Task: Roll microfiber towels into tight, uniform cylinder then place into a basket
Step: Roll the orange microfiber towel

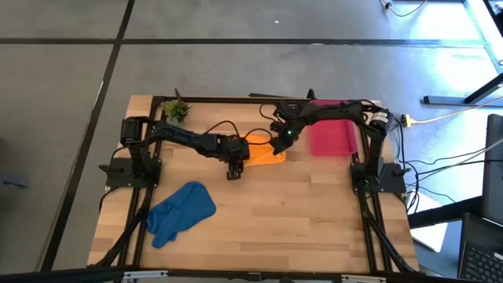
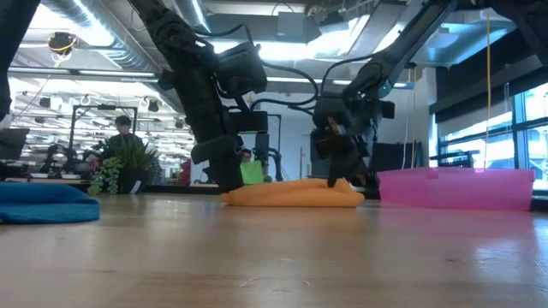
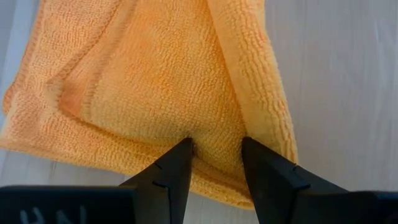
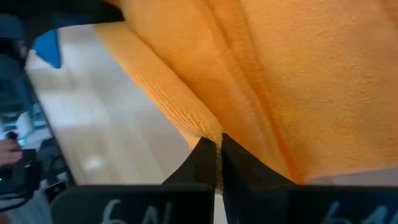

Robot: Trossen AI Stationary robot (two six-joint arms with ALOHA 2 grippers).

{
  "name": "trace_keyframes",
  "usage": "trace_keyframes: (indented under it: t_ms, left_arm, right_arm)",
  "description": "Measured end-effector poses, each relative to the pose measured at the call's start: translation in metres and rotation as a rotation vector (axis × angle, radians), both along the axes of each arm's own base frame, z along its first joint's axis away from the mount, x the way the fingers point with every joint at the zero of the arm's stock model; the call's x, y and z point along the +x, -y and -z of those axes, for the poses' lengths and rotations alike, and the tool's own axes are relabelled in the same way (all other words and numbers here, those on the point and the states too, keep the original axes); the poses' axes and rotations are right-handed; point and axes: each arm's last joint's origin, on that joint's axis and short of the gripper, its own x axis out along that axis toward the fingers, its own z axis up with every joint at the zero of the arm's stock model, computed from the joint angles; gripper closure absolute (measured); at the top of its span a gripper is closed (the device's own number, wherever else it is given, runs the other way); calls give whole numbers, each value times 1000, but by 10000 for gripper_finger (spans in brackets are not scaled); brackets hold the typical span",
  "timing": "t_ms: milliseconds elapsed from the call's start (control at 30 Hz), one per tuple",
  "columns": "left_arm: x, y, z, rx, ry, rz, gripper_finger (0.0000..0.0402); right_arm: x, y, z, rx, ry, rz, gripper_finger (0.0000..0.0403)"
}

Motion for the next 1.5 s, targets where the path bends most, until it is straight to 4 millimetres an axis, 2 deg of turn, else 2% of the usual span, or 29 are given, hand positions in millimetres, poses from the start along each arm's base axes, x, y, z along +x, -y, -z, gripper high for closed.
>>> trace_keyframes:
  t_ms: [233, 633, 800, 1033, 1267, 1367, 1500]
  left_arm:
    - [1, 0, 0, -2, 7, 0, 264]
    - [2, -1, -3, -9, 23, -56, 264]
    - [12, -3, -16, 20, 25, -97, 264]
    - [29, -11, -52, 29, 23, -102, 264]
    - [36, -18, -79, 10, 11, -94, 264]
    - [36, -17, -81, -46, 22, -68, 264]
    - [31, -13, -70, -83, -8, -58, 264]
  right_arm:
    - [0, 3, 3, -95, -58, 35, 397]
    - [0, 4, 3, -119, -77, 56, 397]
    - [-1, 4, 4, -120, -87, 59, 397]
    - [-2, 5, 4, -125, -96, 65, 397]
    - [-2, 5, 4, -130, -95, 64, 397]
    - [-2, 5, 4, -131, -93, 63, 397]
    - [-1, 5, 4, -132, -91, 61, 397]
